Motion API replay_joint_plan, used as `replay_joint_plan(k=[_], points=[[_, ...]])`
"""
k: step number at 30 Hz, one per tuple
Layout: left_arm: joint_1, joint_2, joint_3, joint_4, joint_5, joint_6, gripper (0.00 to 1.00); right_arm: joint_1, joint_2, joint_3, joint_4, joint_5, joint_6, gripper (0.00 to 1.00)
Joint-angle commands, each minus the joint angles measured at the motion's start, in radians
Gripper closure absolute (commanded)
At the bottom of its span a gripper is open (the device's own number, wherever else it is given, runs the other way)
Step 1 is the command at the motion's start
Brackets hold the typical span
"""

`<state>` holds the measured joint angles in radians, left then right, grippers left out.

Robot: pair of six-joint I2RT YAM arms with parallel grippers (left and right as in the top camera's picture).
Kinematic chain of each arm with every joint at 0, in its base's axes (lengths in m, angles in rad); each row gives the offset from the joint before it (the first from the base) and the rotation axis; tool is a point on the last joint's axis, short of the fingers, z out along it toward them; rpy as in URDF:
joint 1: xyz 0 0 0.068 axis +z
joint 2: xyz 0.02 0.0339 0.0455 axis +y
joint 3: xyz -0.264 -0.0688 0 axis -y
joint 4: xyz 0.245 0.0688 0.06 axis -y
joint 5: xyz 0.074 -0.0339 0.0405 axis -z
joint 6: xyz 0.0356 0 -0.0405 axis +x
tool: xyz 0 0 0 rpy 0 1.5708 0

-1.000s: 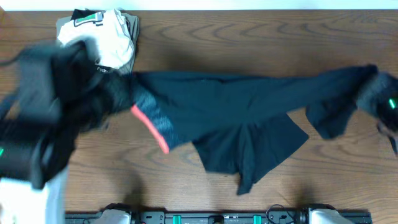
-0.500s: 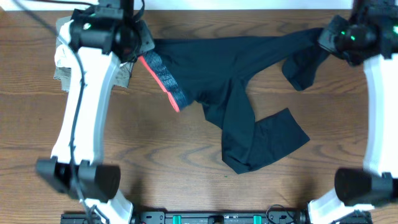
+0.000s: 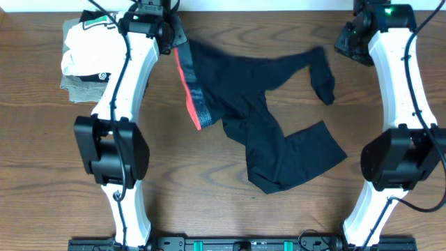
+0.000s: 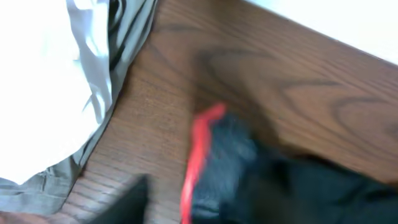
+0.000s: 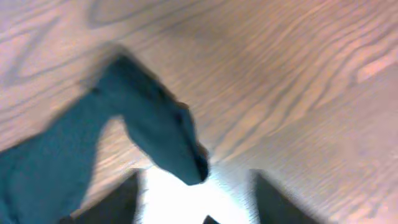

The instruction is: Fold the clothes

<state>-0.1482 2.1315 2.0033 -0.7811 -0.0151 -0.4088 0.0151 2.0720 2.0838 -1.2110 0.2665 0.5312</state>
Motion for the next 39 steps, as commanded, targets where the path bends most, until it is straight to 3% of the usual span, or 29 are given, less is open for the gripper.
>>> replay_joint_plan(k=[1, 2, 7, 12, 16, 20, 25, 39], points=[[0.01, 0.002, 0.002, -0.006, -0.024, 0.008, 0.07, 0.005, -0.018, 0.006, -0.015, 0.078, -0.048, 0.01], [0.01, -0.003, 0.002, -0.013, -0.023, 0.008, 0.0, 0.005, -0.023, 0.007, -0.025, 0.078, -0.051, 0.01], [0.01, -0.071, 0.002, -0.101, -0.023, 0.054, 0.02, 0.005, -0.079, 0.007, -0.116, 0.071, -0.049, 0.01], [0.009, -0.182, 0.002, -0.374, -0.008, 0.06, 0.02, 0.005, -0.143, 0.007, -0.316, -0.01, -0.05, 0.01], [0.002, -0.206, 0.001, -0.601, 0.091, 0.074, 0.02, 0.005, -0.153, 0.005, -0.481, -0.084, -0.051, 0.01], [-0.024, -0.203, -0.057, -0.689, 0.169, 0.152, 0.02, 0.013, -0.156, -0.049, -0.488, -0.125, -0.095, 0.01], [-0.078, -0.203, -0.198, -0.648, 0.224, 0.177, 0.02, 0.013, -0.156, -0.144, -0.488, -0.125, -0.081, 0.01], [-0.146, -0.396, -0.594, -0.257, 0.269, 0.147, 0.02, 0.033, -0.29, -0.344, -0.416, -0.121, -0.064, 0.01]])
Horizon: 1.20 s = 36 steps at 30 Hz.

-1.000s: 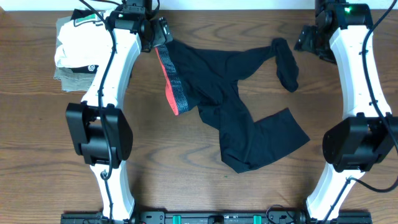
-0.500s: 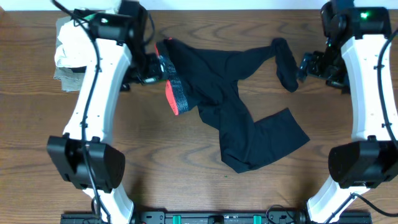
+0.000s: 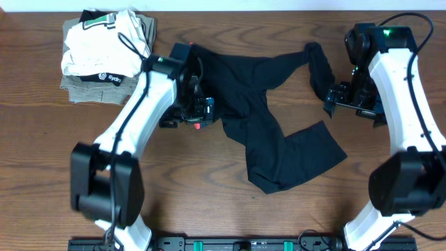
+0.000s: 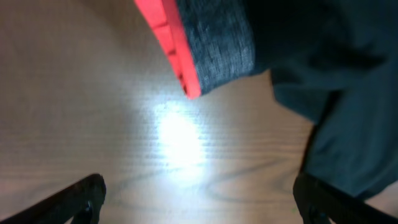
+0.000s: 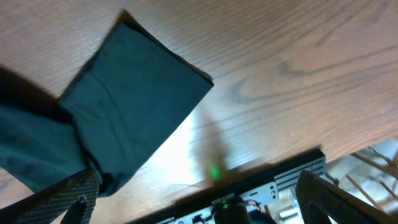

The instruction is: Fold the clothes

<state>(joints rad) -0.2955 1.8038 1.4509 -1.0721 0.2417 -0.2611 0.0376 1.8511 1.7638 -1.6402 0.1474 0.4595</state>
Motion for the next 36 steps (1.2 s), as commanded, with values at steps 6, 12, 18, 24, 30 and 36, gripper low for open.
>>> replay_joint_plan(k=[6, 12, 18, 24, 30, 36], points=[[0.002, -0.071, -0.173, 0.208, 0.061, 0.022, 0.02, 0.029, -0.107, -0.109, 0.072, -0.02, 0.007, 0.01], [0.001, -0.071, -0.284, 0.352, 0.09, 0.046, 0.02, 0.047, -0.106, -0.167, 0.107, -0.024, 0.007, 0.01], [0.001, -0.071, -0.37, 0.494, 0.092, 0.052, 0.02, 0.068, -0.106, -0.216, 0.152, -0.025, 0.008, 0.01], [0.001, -0.07, -0.398, 0.576, 0.159, 0.089, 0.02, 0.071, -0.106, -0.266, 0.176, -0.024, 0.027, 0.01], [0.001, -0.061, -0.398, 0.627, 0.163, 0.093, 0.02, 0.071, -0.106, -0.314, 0.194, -0.024, 0.038, 0.01], [0.001, -0.026, -0.398, 0.637, 0.171, 0.092, 0.02, 0.071, -0.106, -0.34, 0.227, -0.025, 0.053, 0.01]])
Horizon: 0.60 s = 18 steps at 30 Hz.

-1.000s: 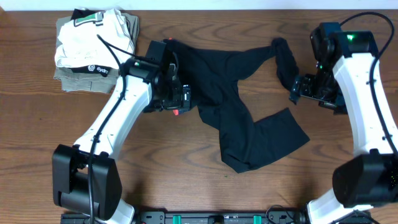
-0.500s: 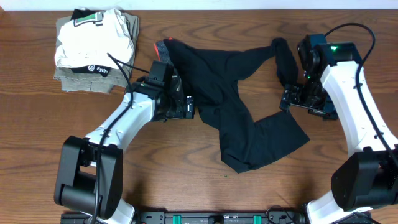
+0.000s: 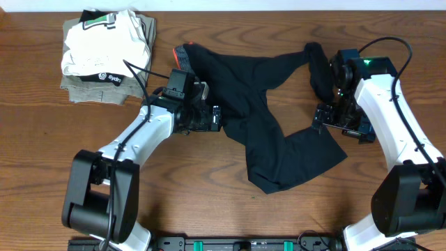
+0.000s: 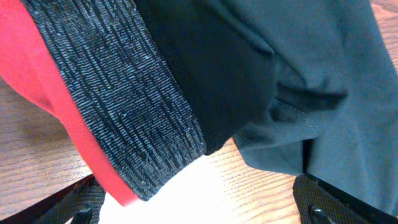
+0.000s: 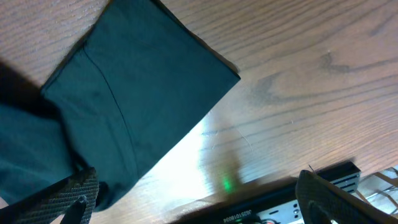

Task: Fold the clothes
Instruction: 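Hold the garment edges with both grippers and adjust positions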

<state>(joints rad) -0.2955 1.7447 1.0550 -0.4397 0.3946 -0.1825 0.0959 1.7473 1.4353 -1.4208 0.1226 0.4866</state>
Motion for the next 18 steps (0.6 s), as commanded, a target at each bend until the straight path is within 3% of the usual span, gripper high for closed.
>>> replay_joint_plan(k=[1, 6, 12, 18], points=[[0.001, 0.045, -0.002, 0.008, 0.019, 0.013, 0.02, 0.012, -0.003, -0.016, 0.015, 0.0, 0.025, 0.01], [0.001, 0.073, -0.002, 0.013, 0.032, 0.014, 0.02, 0.012, -0.003, -0.039, 0.048, 0.0, 0.037, 0.02], [0.001, 0.073, -0.002, 0.021, 0.037, 0.014, 0.3, 0.012, -0.003, -0.084, 0.101, 0.0, 0.037, 0.09], [0.001, 0.073, -0.002, 0.019, 0.037, 0.014, 0.51, 0.012, -0.003, -0.179, 0.203, 0.0, 0.041, 0.25]])
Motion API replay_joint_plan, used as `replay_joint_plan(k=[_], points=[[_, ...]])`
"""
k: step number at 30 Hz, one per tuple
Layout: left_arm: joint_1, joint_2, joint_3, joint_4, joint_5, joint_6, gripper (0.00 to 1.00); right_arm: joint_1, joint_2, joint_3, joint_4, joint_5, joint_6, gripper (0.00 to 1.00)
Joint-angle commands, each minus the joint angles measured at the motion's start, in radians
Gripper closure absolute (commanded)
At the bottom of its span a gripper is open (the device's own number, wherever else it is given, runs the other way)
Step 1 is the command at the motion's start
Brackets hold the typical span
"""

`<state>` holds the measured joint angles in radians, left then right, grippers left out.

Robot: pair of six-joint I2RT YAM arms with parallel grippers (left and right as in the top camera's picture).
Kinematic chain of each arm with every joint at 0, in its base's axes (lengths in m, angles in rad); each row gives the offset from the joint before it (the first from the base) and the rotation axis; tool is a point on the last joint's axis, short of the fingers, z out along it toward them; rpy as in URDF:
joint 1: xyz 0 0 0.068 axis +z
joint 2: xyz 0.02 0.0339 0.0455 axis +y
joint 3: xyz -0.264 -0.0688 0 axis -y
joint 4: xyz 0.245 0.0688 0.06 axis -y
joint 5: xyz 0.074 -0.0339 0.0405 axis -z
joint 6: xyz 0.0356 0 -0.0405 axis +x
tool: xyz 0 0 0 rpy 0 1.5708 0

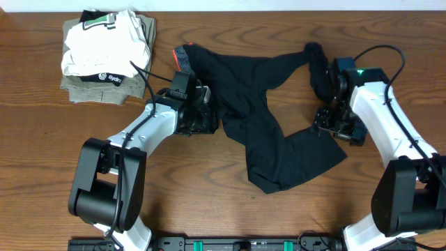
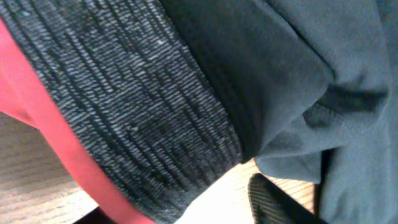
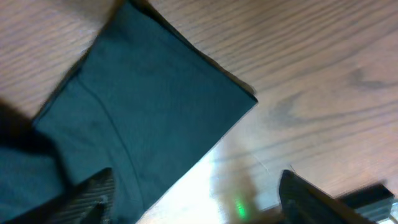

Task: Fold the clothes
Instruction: 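Hold the garment edges with both grippers and adjust positions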

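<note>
Black trousers (image 1: 258,104) lie crumpled across the table, with a grey and red waistband (image 1: 182,54) at the left. One leg ends at the far right (image 1: 319,70), the other in a flat cuff (image 1: 322,143) nearer the front. My left gripper (image 1: 204,117) is low over the waistband's near end. It is open, and the waistband (image 2: 137,106) fills the space at its jaws (image 2: 186,208). My right gripper (image 1: 329,125) hovers open at the cuff's corner. In the right wrist view the cuff (image 3: 149,118) reaches between the fingers of that gripper (image 3: 199,199).
A stack of folded clothes (image 1: 104,52), white on olive, sits at the far left corner. Bare wooden table (image 1: 209,202) lies in front of the trousers. The table's far edge runs just behind the waistband and the upper leg.
My left gripper has come closer to the waistband's near end, which now fills more of its view. My right gripper has shifted slightly nearer the cuff. The trousers lie as before.
Both grippers were at the table's far edge, the left by the waistband's far end, the right by the upper leg end. Then both stood nearer the front, left over the waistband's near end, right beside the lower cuff. They have since closed in there, both open.
</note>
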<state>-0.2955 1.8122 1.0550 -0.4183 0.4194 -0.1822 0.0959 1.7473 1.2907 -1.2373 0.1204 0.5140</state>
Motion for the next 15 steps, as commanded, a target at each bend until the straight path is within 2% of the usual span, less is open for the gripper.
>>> replay_joint_plan(k=[1, 4, 7, 10, 15], points=[[0.002, 0.006, -0.002, -0.002, 0.012, 0.013, 0.53, 0.012, -0.003, -0.05, 0.04, 0.002, 0.013, 0.25], [0.002, 0.006, -0.002, -0.006, 0.016, 0.013, 0.58, 0.012, -0.003, -0.075, 0.093, 0.002, 0.013, 0.25], [0.002, 0.006, -0.002, -0.008, 0.016, 0.013, 0.73, 0.012, -0.003, -0.085, 0.149, 0.002, 0.013, 0.22], [0.002, 0.006, -0.002, -0.01, 0.016, 0.002, 0.94, 0.012, -0.003, -0.085, 0.212, 0.002, 0.003, 0.16], [0.002, 0.006, -0.002, -0.01, 0.045, 0.002, 0.94, 0.012, -0.001, -0.085, 0.283, 0.002, -0.023, 0.15]])
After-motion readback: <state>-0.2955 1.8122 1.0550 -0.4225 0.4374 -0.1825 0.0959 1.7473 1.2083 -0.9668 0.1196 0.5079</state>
